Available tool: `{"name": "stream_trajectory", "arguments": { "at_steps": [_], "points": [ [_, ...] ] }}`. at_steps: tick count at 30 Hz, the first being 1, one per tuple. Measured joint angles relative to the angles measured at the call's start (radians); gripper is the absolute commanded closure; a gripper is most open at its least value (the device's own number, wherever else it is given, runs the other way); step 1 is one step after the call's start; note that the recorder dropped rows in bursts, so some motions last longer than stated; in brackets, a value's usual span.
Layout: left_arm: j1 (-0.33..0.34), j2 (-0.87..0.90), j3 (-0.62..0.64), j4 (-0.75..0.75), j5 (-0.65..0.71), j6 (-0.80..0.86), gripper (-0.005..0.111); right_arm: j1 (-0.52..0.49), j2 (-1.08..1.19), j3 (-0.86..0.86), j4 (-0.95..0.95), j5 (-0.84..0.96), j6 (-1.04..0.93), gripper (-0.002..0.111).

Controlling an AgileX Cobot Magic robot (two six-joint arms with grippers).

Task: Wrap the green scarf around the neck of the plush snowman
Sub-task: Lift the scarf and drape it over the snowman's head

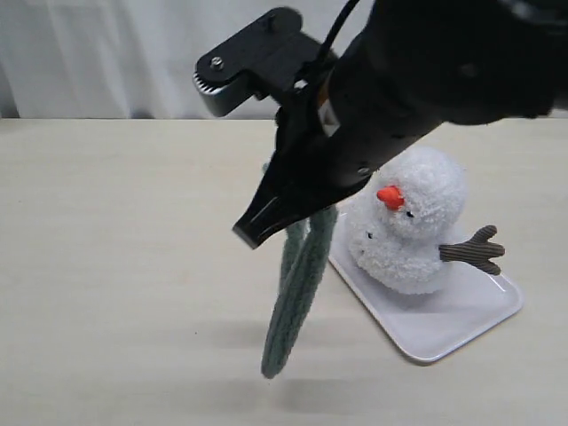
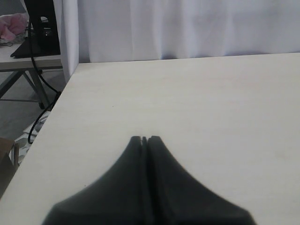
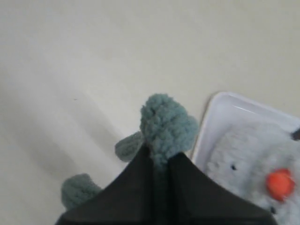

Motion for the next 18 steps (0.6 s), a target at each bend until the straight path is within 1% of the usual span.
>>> {"name": "stream_trajectory", "arguments": {
  "at_steps": [4,9,11,18],
  "points": [
    [0.0,0.0,0.0,0.0,0.0,0.0,0.107,0.0,-0.04,0.0,-0.135,0.086,0.045,0.104],
    [0.0,0.0,0.0,0.0,0.0,0.0,0.107,-0.005,-0.032,-0.001,-0.285,0.165,0.106,0.104],
    [0.0,0.0,0.0,0.0,0.0,0.0,0.107,-0.033,-0.017,-0.001,-0.341,0.169,0.144,0.104],
    [0.0,0.0,0.0,0.0,0.0,0.0,0.107,-0.151,0.049,-0.001,-0.358,0.113,0.171,0.104]
  ]
}}
